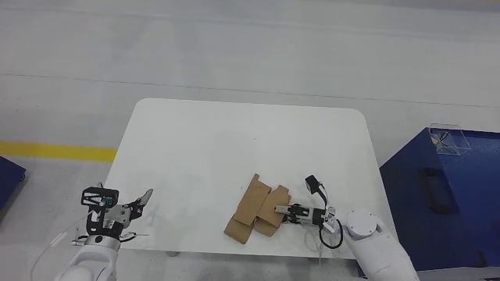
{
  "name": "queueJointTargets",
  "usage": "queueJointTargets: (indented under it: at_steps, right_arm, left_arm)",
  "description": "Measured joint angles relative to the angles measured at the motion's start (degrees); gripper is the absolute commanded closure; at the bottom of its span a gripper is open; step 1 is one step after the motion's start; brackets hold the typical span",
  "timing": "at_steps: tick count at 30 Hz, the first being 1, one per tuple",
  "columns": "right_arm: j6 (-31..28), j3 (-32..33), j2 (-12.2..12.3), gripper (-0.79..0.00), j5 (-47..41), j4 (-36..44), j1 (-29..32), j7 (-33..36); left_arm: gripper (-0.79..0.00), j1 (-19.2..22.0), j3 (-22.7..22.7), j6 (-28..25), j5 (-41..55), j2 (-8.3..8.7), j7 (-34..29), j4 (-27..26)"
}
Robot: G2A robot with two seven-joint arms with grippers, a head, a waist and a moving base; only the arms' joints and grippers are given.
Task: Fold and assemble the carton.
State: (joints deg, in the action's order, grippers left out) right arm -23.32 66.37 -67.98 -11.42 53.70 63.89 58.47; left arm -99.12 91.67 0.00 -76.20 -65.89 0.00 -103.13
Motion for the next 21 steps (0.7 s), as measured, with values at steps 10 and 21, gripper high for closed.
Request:
queueJointTargets:
  at_steps: [10, 21]
  right_arm:
    - [-8.8, 3.6, 0.7, 0.000, -9.4, 3.2, -3.1, 8.5]
    - [5.1, 15.4, 4.7, 0.000, -13.5, 31.1, -6.8, 22.9]
  left_arm:
    - [-0.785, 0.0, 0.0, 0.0, 0.0, 0.00, 0.0, 0.0]
    - [-0.785, 0.0, 0.0, 0.0, 0.0, 0.00, 0.0, 0.0]
